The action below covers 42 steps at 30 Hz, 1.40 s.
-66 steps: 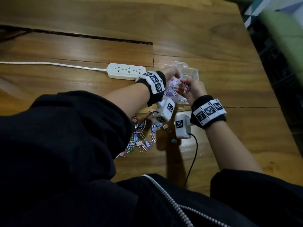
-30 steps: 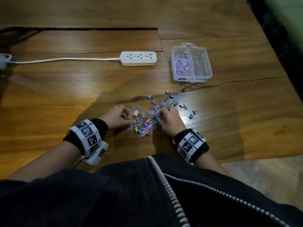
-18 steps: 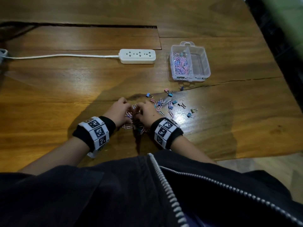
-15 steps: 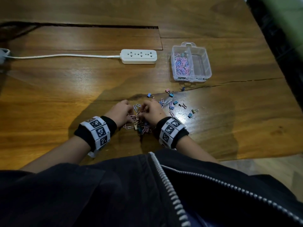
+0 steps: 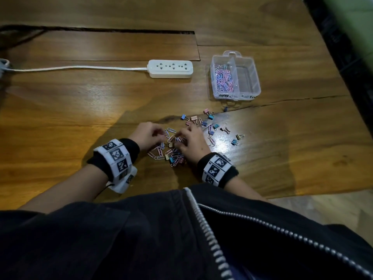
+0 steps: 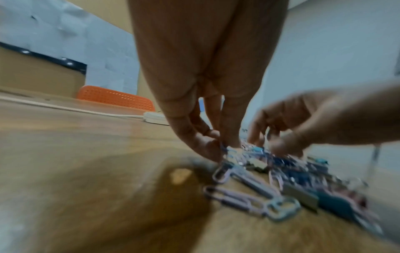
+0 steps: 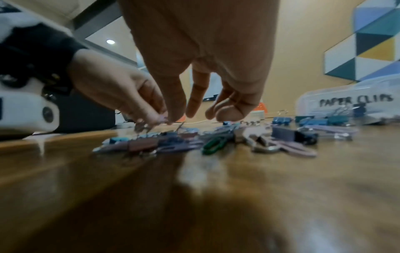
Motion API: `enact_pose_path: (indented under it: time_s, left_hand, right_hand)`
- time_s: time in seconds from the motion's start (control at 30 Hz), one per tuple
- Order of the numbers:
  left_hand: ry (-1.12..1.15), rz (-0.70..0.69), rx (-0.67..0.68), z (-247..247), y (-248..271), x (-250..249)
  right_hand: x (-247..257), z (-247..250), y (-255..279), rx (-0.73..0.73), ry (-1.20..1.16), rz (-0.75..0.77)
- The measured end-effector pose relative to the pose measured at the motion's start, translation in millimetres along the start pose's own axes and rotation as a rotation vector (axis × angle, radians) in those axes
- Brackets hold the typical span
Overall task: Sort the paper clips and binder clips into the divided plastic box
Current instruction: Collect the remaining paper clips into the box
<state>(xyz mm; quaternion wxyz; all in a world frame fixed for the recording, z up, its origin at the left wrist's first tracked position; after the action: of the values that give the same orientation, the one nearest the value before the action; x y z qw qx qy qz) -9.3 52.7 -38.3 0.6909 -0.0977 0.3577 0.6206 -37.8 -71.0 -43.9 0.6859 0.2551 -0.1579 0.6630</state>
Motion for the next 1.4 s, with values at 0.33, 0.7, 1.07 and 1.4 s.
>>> enact_pose_path:
  time_s: [0.33, 0.7, 1.07, 1.4]
  left_hand:
    - [0.81, 0.452, 0.119, -10, -1, 24]
    - [-0.248, -0.063, 0.042, -5, 1, 15]
    - [-0.186, -0.081, 0.131, -18, -1, 13]
    - [0.893, 0.429, 0.12, -22, 2, 28]
  right_hand:
    - [-4, 8, -7, 0.009, 0.098, -0.003]
    - [7, -6, -6, 0.127, 0.195, 0.057]
    - [-25, 30, -7, -0.001, 0.18, -0.043]
    - [23, -19, 11, 0.181, 0.253, 0.238]
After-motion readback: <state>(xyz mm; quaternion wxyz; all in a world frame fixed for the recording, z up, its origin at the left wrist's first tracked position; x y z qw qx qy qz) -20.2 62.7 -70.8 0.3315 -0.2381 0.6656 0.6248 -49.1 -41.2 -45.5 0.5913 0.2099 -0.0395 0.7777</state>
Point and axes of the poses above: each hand's wrist, its own y-axis away from the middle knuckle, its own z-axis out of the back of the hand, x = y × z, the point moved 8 cm from there along -y, towards the middle knuckle, and after that the axes turned 9 degrees about -x, right-handed, at the moved point
